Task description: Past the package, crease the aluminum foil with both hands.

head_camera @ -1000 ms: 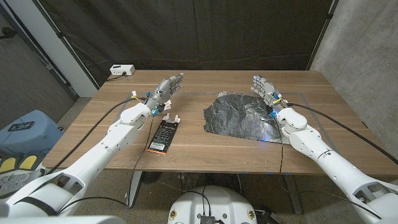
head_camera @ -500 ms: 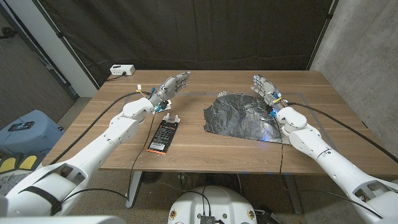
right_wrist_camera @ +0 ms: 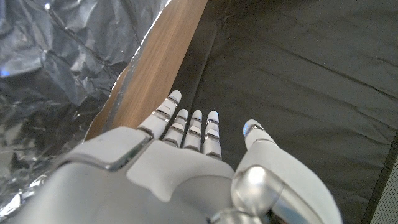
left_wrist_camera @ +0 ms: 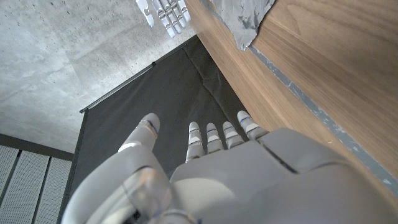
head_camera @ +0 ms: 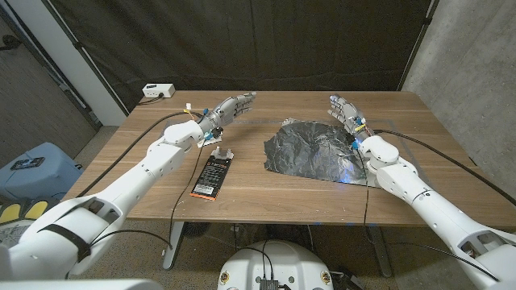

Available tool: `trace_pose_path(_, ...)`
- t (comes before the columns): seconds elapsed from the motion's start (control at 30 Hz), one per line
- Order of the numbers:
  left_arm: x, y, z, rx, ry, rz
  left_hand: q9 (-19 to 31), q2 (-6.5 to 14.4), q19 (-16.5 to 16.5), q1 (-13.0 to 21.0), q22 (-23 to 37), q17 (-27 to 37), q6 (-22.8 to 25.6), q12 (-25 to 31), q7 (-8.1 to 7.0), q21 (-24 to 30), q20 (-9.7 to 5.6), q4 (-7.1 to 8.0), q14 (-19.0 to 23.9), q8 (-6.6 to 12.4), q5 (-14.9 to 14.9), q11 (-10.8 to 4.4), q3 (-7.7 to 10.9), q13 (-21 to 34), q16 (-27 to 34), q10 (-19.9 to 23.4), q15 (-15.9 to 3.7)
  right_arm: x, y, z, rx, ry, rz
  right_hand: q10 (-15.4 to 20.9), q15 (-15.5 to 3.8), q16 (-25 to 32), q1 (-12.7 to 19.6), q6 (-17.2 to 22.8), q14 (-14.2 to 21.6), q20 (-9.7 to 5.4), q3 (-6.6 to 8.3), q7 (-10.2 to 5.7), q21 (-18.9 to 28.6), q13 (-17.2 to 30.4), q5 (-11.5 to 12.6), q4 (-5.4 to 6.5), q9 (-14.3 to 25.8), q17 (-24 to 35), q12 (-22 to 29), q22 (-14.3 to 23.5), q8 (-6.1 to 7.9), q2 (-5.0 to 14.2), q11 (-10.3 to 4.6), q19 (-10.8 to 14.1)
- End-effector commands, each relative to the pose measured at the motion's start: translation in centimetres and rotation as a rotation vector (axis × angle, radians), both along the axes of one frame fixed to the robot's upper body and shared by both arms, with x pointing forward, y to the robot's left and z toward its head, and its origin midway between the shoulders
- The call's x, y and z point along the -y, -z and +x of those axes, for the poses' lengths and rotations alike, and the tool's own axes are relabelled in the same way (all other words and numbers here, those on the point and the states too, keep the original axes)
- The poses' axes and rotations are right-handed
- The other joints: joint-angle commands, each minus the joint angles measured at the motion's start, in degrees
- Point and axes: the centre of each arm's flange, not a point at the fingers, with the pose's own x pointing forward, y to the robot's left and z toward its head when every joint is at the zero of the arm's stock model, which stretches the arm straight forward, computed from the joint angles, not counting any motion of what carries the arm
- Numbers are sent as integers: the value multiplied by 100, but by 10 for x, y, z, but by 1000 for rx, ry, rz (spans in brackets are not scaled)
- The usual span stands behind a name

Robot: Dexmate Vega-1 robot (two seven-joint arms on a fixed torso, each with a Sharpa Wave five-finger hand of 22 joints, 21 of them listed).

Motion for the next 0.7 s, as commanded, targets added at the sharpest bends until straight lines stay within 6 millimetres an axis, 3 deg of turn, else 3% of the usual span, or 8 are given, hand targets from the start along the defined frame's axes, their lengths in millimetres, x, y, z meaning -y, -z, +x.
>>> trace_pose_path(0.03, 16, -6, 7, -5, 59, 79, 26, -18, -30, -18, 21, 8, 37, -2, -52, -19, -26, 3, -69, 19, 22, -39, -35, 18, 8, -23, -33, 17, -15, -12, 14, 87, -67, -36, -19, 1, 67, -22, -39, -161, 12, -3, -3, 12, -10, -56, 24, 17, -18, 21, -26, -14, -16, -29)
trace_pose_path(0.7, 38, -10, 16, -8, 112, 241, 22, -104, -52, -12, 19, 2, 192, 24, -175, -122, -85, -80, -59, 60, 53, -153, -131, 16, 29, 36, -132, 40, -17, -28, -38, 237, -242, -75, 81, -20, 116, -78, -169, -141, 14, -30, -18, 8, -30, -134, 24, 10, -17, 21, -45, -36, 3, -140)
